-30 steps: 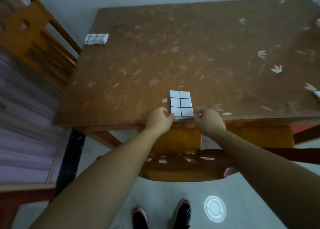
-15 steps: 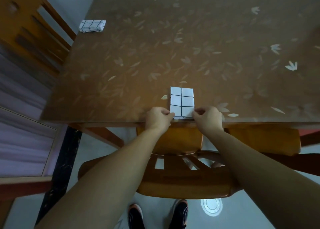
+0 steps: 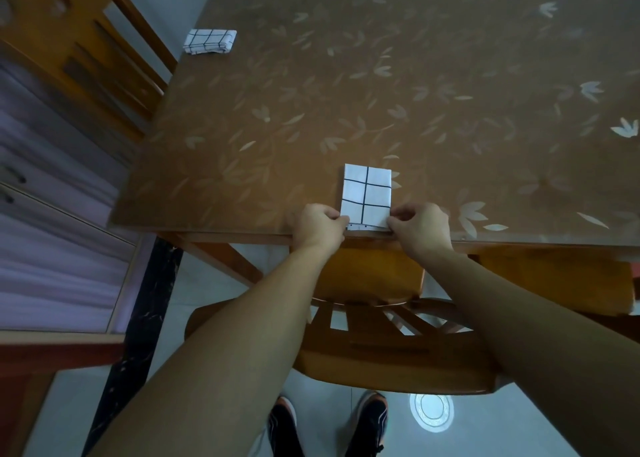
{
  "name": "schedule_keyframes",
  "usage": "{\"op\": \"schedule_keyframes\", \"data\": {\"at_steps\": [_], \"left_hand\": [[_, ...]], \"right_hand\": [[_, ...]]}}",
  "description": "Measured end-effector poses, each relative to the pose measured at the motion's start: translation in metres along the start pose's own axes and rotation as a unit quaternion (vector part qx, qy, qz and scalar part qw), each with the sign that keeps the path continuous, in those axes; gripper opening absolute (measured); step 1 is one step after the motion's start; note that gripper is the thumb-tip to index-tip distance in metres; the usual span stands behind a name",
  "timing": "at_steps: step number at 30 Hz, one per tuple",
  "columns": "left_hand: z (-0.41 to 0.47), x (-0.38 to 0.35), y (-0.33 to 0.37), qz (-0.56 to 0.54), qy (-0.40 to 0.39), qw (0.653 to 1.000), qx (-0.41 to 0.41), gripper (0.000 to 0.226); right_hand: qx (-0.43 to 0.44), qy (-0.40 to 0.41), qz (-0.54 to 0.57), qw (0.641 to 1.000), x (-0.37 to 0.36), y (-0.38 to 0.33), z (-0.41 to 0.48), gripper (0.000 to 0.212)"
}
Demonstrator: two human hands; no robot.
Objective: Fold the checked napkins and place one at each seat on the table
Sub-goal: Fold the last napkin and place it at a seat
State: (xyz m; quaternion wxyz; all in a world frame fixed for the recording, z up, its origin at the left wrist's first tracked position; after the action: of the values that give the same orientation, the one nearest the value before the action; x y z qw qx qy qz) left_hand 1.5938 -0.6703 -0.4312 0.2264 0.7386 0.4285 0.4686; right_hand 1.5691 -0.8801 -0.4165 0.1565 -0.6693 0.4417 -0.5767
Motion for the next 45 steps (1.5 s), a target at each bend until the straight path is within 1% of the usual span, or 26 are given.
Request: {"op": "schedule_keyframes", "data": {"at_steps": [13, 20, 23, 25, 28, 31, 34, 36, 39, 42, 45], "left_hand": [[-0.005, 0.002, 0.000, 0.026, 0.004, 1.000, -0.006, 0.028], [-0.005, 0.001, -0.001, 0.027, 0.009, 1.000, -0.003, 0.026], [-0.005, 0.004, 0.003, 0.053, 0.022, 0.998, -0.021, 0.023], [-0.009, 0.010, 0.013, 0.110, 0.038, 0.992, -0.048, 0.025], [-0.017, 0.018, 0.039, 0.233, 0.051, 0.964, -0.116, 0.028], [-0.029, 0.018, 0.068, 0.363, 0.018, 0.914, -0.179, 0.035], [-0.045, 0.021, 0.092, 0.452, -0.010, 0.868, -0.207, 0.047], [-0.060, 0.024, 0.110, 0.475, -0.017, 0.851, -0.224, 0.049], [-0.089, 0.020, 0.144, 0.488, -0.023, 0.832, -0.265, 0.050], [-0.118, -0.004, 0.182, 0.494, -0.041, 0.809, -0.315, 0.050], [-0.153, -0.041, 0.217, 0.491, -0.055, 0.789, -0.365, 0.050]], "right_hand": [[0.025, -0.001, -0.001, 1.000, 0.000, -0.004, -0.005, 0.021], [0.019, -0.002, -0.001, 1.000, -0.001, -0.002, -0.004, 0.021], [0.023, -0.004, -0.006, 1.000, -0.001, -0.003, -0.004, 0.021], [0.032, -0.008, -0.031, 0.999, 0.001, -0.007, -0.005, 0.018], [0.060, -0.004, -0.110, 0.992, 0.017, -0.021, -0.009, 0.016], [0.090, -0.024, -0.226, 0.970, 0.038, -0.037, -0.016, 0.026], [0.091, -0.048, -0.329, 0.939, 0.065, -0.043, -0.025, 0.042], [0.085, -0.035, -0.368, 0.925, 0.091, -0.046, -0.035, 0.051], [0.065, -0.005, -0.371, 0.926, 0.138, -0.046, -0.064, 0.054], [0.034, 0.040, -0.387, 0.920, 0.188, -0.033, -0.102, 0.056], [-0.013, 0.076, -0.372, 0.925, 0.241, -0.006, -0.140, 0.056]]}}
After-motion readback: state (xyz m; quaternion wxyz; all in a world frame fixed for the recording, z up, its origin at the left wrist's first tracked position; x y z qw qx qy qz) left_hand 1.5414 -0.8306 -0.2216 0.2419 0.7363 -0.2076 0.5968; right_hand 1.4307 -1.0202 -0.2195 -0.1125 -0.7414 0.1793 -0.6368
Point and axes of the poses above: each hand's wrist, its own z-axis towards the middle knuckle, its own x-axis out of the back of the hand, y = z × x, the point moved 10 cm from there along z, towards the middle knuckle, and after that the axes turned 3 degrees about -y, right-handed, at the moved point
